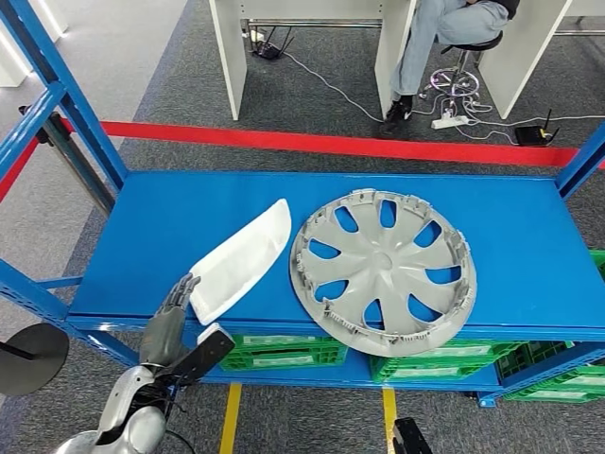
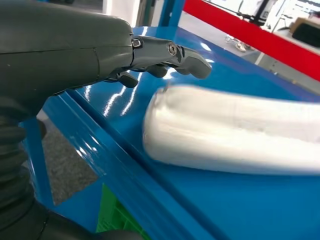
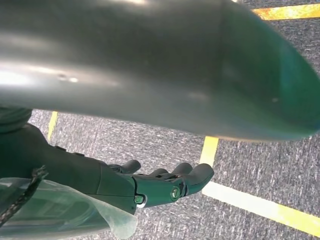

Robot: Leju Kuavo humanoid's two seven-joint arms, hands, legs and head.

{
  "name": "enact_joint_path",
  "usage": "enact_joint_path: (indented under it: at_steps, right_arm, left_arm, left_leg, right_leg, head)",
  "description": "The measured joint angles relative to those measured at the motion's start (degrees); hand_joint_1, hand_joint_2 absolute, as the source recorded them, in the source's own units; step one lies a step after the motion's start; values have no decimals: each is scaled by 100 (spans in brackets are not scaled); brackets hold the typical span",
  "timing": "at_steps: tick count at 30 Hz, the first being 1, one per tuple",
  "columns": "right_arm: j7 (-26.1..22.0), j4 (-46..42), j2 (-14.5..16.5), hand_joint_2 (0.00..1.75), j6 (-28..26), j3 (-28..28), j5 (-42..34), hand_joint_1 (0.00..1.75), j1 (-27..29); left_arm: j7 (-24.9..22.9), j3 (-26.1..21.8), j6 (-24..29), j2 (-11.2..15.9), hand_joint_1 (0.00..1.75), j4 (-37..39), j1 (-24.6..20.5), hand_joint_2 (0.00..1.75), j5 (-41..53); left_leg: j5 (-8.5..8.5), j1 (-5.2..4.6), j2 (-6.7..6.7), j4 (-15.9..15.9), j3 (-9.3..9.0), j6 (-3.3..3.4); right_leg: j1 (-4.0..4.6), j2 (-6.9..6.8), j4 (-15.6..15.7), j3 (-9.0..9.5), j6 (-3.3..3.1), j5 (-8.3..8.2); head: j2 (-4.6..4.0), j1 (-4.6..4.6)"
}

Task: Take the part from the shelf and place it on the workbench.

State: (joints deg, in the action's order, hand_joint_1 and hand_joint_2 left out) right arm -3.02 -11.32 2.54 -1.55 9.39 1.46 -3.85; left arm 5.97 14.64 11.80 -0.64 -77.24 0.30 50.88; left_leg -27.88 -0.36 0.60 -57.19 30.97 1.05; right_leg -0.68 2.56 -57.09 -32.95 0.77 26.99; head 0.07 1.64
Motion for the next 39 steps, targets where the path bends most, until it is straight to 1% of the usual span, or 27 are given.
enact_joint_path:
  at_steps: [8, 15, 22, 27, 30, 31, 34, 35, 39]
  right_arm:
    - [0, 0, 0, 0, 17, -1, -7, 0, 4]
    - [0, 0, 0, 0, 17, -1, -8, 0, 10]
    - [0, 0, 0, 0, 15, -9, 33, 0, 11]
    - [0, 0, 0, 0, 17, -16, 63, 0, 11]
    - [0, 0, 0, 0, 27, -17, 87, 0, 10]
    - [0, 0, 0, 0, 32, -18, 96, 0, 10]
    - [5, 0, 0, 0, 45, -19, 118, 0, 8]
    - [9, 0, 0, 0, 51, -19, 128, 0, 7]
    - [32, 0, 0, 0, 69, -19, 172, 0, 3]
  left_arm:
    - [-96, 132, -177, 93, 0, 23, -239, 175, 468]
    - [-151, 361, -311, 197, 0, -65, -420, 175, 824]
    - [-228, 865, -653, 378, 0, -232, -594, 175, 1283]
    - [-237, 1187, -695, 464, 0, -361, -594, 175, 1264]
    - [-268, 1278, -763, 486, 1, -390, -555, 175, 1099]
    - [-278, 1287, -785, 489, 34, -391, -535, 175, 1039]
    - [-288, 1303, -817, 503, 162, -387, -477, 175, 899]
    - [-292, 1305, -824, 508, 172, -380, -457, 175, 858]
    - [-302, 1296, -815, 519, 171, -314, -365, 175, 755]
  left_leg:
    - [0, 0, 0, 0, 0, 0]
    - [0, 0, 0, 0, 0, 0]
    - [0, 0, 0, 0, 0, 0]
    - [0, 0, 0, 0, 0, 0]
    - [0, 0, 0, 0, 1, 0]
    - [0, 0, 0, 0, 1, 0]
    - [0, 0, 0, 0, 1, 0]
    - [0, 0, 0, 0, 1, 0]
    - [0, 0, 0, 0, 1, 0]
  right_leg:
    - [0, 0, 0, 0, 0, 0]
    - [0, 1, 0, 0, 0, 0]
    - [0, 2, 0, 0, 0, 0]
    - [0, 2, 0, 0, 0, 0]
    - [0, 2, 0, 0, 0, 0]
    - [0, 2, 0, 0, 0, 0]
    - [0, 1, 0, 0, 0, 0]
    - [0, 1, 0, 0, 0, 0]
    - [0, 1, 0, 0, 0, 0]
  head:
    - [0, 1]
    - [0, 1]
    - [0, 0]
    - [0, 1]
    - [0, 0]
    - [0, 1]
    - [0, 0]
    - [0, -1]
    - [0, 0]
